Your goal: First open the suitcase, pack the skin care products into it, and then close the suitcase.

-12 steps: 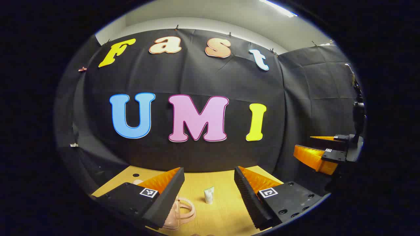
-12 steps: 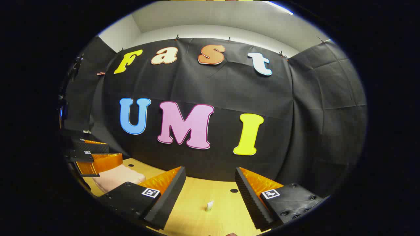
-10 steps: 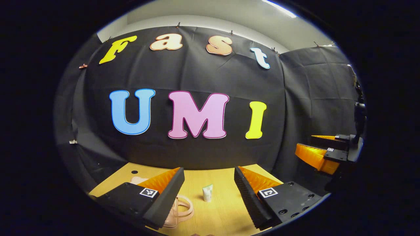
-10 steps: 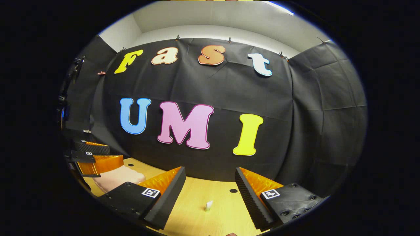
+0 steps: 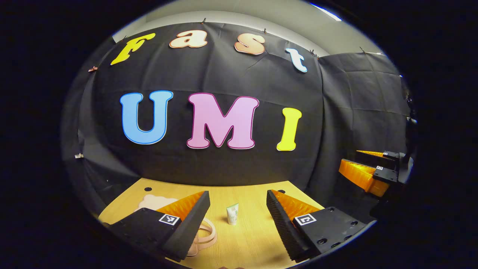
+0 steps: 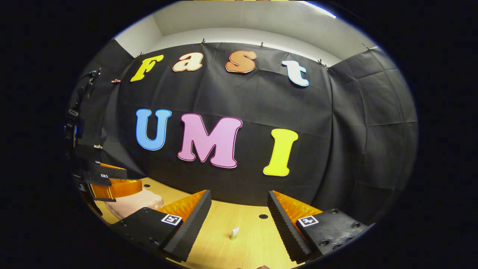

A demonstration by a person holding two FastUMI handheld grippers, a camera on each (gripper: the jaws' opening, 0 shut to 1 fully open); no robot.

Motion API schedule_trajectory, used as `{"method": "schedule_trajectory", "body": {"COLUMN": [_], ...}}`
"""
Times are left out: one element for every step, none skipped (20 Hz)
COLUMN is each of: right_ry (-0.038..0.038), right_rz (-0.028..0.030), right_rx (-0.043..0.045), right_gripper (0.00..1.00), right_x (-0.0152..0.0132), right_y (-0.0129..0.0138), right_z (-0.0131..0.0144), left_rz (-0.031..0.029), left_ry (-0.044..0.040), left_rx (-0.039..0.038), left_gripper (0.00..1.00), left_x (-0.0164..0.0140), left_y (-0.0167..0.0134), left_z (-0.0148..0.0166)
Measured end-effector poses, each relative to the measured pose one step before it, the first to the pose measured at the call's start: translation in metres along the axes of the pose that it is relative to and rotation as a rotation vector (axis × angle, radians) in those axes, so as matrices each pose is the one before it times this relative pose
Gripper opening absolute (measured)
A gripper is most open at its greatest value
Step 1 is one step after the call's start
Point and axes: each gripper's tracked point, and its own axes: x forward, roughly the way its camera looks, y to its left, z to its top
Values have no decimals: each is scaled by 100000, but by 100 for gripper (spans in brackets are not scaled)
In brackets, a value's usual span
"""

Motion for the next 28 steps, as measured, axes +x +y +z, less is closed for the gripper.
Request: {"method": "schedule_trajectory", "body": {"right_ry": [718, 22, 522, 16, -163, -46, -261, -11, 52, 135, 340, 90, -11, 152, 289, 505, 48, 314, 570, 320, 383, 525, 619, 862, 840, 752, 773, 503], "right_rz": [252, 42, -61, -128, -210, -345, -325, -292, -268, -130, -157, -114, -164, -156, -195, -101, -91, -279, -610, -990, -1204, -1545, -1391, -1673, -1874, -1684, -1577, -1764], "right_rx": [-631, -765, -775, -159, 253, 595, 623, 372, 211, -35, 18, -89, -46, 138, 223, 320, 364, 288, 17, 22, 200, 602, 732, 756, 822, 1091, 1051, 642], "right_gripper": [94, 94, 94, 94, 94, 94, 94, 94, 94, 96, 96, 94, 94, 96, 94, 96, 96, 96, 96, 94, 94, 96, 96, 96, 96, 96, 96, 96], "right_x": [-174, -77, -19, 63, 39, 36, 30, 25, -24, -8, 20, -21, -25, -17, -97, -136, -671, -499, -192, -253, -154, -266, -337, -289, -224, -227, -291, -241], "right_y": [-27, -77, -50, -24, -1, -24, -27, -13, -24, 15, -35, -11, -18, -25, -26, -79, -162, -261, -348, -474, -533, -648, -612, -757, -785, -771, -734, -786], "right_z": [-120, -51, -246, -87, 63, 1, 36, -27, -74, 57, -97, -20, 17, -101, -191, -253, -346, -270, -167, -161, -192, -221, -270, -342, -254, -216, -245, -135], "left_rz": [442, 197, 329, 251, 203, 115, -86, -635, -1057, -1301, -1236, -741, -317, -2246, -3362, -2089, -666, 99, 2262, 3315, 2312, 2505, 2363, 198, 276, -410, -578, 627], "left_ry": [33, -368, -342, -203, -309, -294, -381, 647, 1365, 2038, 3260, 4262, 4774, 4352, 4962, 5787, 5528, 5881, 5928, 6082, 5784, 5347, 4805, 4738, 3603, 3799, 4697, 3992], "left_rx": [47, -9, 16, 24, 128, 390, 609, 500, -178, -1005, -1537, -1549, -992, -801, -592, -144, -642, -874, -554, 542, 1153, 1329, 1380, 1491, 377, -524, -1168, -1582], "left_gripper": [96, 96, 96, 96, 96, 96, 96, 96, 96, 96, 96, 96, 96, 96, 96, 96, 96, 96, 96, 96, 96, 96, 96, 96, 96, 96, 96, 96], "left_x": [39, 126, 69, -17, -57, -79, -67, 52, 202, 324, 619, 748, 813, 1035, 1108, 1186, 1418, 1268, 1029, 1327, 1468, 1139, 1222, 1138, 969, 1099, 959, 837], "left_y": [306, 121, 60, 76, 3, -28, -41, -123, -135, -89, 101, 186, 274, 33, -258, 64, 416, 497, 1259, 1311, 1223, 901, 688, 281, 159, 51, 168, 316], "left_z": [45, 279, -20, 114, 3, 48, -179, -282, -646, -571, -815, -931, -1205, -1034, -1198, -1322, -1316, -1134, -1261, -1027, -737, -648, -635, -561, -369, -314, -648, -386]}}
